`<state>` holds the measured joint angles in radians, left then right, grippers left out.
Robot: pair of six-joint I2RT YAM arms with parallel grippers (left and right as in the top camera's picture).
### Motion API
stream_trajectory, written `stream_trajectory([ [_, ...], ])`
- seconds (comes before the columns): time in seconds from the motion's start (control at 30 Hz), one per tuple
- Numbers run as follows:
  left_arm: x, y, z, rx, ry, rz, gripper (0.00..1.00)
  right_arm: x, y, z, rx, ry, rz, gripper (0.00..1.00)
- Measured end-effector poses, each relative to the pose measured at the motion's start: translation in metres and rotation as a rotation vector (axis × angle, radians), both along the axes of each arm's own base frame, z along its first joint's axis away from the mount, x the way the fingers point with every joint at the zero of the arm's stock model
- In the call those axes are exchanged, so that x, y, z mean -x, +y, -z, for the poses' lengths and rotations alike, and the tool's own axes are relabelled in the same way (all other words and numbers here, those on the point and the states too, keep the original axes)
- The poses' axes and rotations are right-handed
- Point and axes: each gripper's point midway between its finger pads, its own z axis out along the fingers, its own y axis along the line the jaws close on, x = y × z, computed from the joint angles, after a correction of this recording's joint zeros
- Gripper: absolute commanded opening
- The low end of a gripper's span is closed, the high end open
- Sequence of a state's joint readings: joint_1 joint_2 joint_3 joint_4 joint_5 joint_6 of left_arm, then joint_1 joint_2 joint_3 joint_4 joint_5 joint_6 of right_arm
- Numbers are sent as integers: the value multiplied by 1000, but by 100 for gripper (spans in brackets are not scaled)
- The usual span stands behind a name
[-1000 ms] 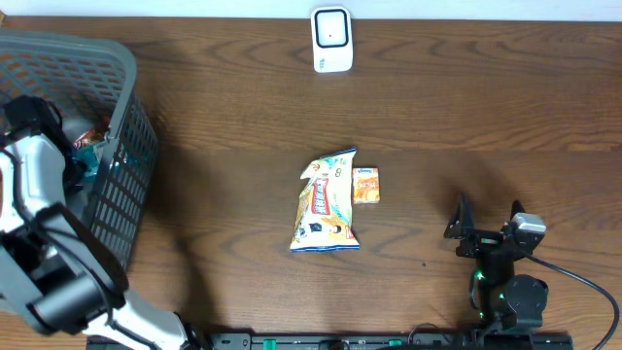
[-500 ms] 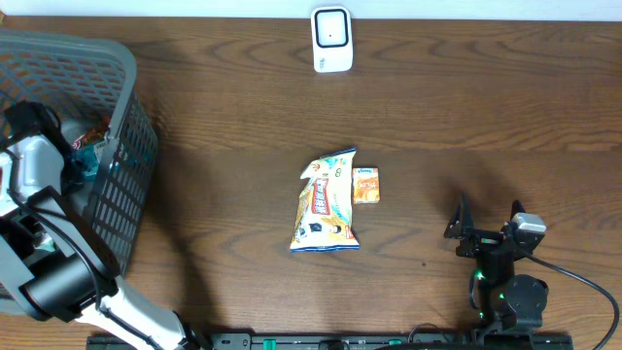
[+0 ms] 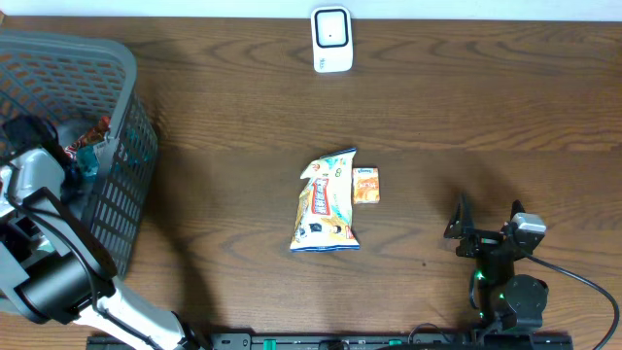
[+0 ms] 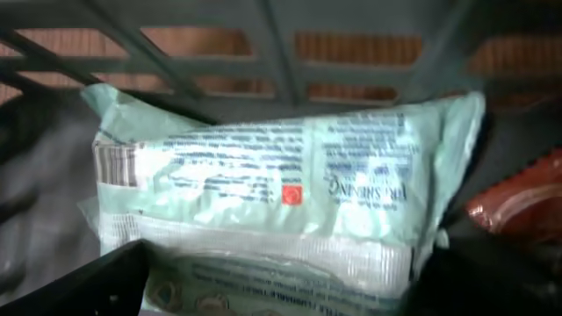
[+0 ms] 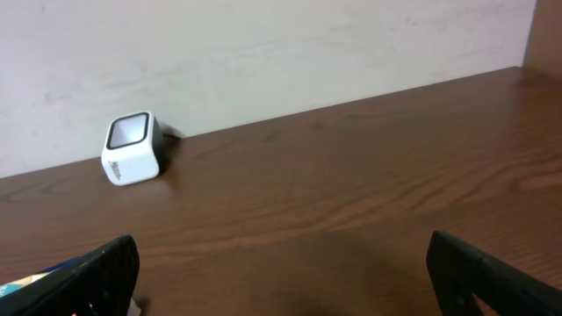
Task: Scan the item barcode
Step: 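Reach into the basket and grasp the mint-green wipes pack with the left gripper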
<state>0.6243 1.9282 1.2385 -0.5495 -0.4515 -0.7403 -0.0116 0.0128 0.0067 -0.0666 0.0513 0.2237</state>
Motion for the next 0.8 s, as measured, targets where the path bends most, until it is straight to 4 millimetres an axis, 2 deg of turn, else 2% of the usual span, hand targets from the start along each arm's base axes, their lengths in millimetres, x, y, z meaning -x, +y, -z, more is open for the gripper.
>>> stream_trajectory([
  [0.07,0,1,2,-10,-6,0,57,0,0,0,0,0,0,99],
  [0.17,2,1,4,-22,-4,-11,22,0,0,0,0,0,0,99],
  [0.2,3,0,5,-24,0,-11,8,0,0,0,0,0,0,99],
  [0.47,5,-2,1,-27,9,-8,7,0,0,0,0,0,0,99],
  [0.67,17,-15,-5,13,17,-4,7,0,0,0,0,0,0,99],
  [0.73,19,-17,-15,8,-3,-4,7,0,0,0,0,0,0,99],
  [0.8,18,-17,-35,-18,-46,-4,8,0,0,0,0,0,0,99],
])
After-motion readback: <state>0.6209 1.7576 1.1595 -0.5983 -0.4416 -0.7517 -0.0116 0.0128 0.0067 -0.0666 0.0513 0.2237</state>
